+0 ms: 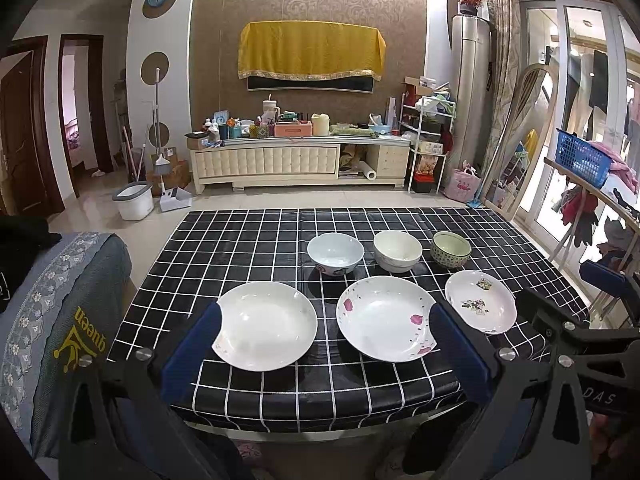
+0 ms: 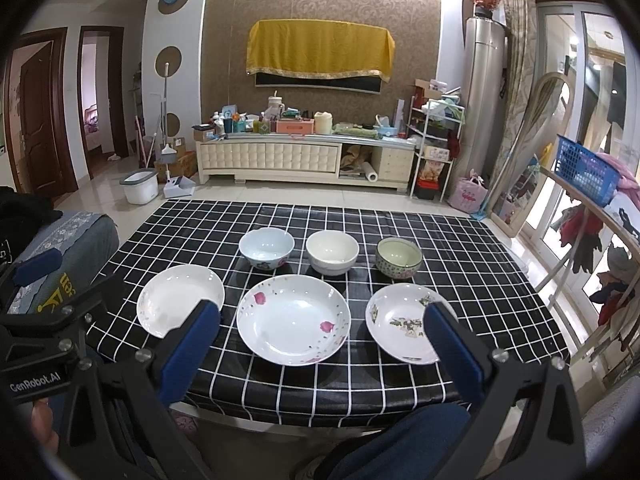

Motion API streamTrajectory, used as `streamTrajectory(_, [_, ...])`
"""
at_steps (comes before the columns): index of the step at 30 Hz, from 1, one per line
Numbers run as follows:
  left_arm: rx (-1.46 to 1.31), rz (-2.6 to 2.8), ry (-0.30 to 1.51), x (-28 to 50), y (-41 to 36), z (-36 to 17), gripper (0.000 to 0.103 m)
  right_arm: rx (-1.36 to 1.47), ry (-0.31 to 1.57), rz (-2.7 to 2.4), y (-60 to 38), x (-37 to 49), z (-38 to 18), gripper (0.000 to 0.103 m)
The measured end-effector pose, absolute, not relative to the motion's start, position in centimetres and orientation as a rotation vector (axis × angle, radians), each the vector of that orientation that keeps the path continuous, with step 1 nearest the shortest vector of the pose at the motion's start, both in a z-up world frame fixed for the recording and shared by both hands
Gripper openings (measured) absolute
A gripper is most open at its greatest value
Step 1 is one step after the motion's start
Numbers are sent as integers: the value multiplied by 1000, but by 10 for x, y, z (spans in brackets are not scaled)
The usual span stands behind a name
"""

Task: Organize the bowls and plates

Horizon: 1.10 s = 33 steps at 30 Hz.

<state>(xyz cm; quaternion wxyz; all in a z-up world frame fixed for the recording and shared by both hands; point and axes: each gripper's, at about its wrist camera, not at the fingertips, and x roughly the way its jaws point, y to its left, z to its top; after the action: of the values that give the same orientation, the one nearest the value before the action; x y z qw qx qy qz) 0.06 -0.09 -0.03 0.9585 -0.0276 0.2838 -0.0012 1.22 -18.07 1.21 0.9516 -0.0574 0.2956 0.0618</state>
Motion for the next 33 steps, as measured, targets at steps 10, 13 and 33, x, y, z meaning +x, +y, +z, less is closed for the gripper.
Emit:
streamTrajectory(10, [-55, -4, 573, -1, -1, 0, 103, -116, 602, 125, -181, 10, 12, 103])
streamTrajectory(13, [-53, -6, 573, -2, -2, 0, 103, -118, 601, 123, -182, 10, 11, 103])
streamTrajectory(33, [-66, -69, 624, 43, 18, 1, 103, -144, 605, 182, -154, 68, 9, 103])
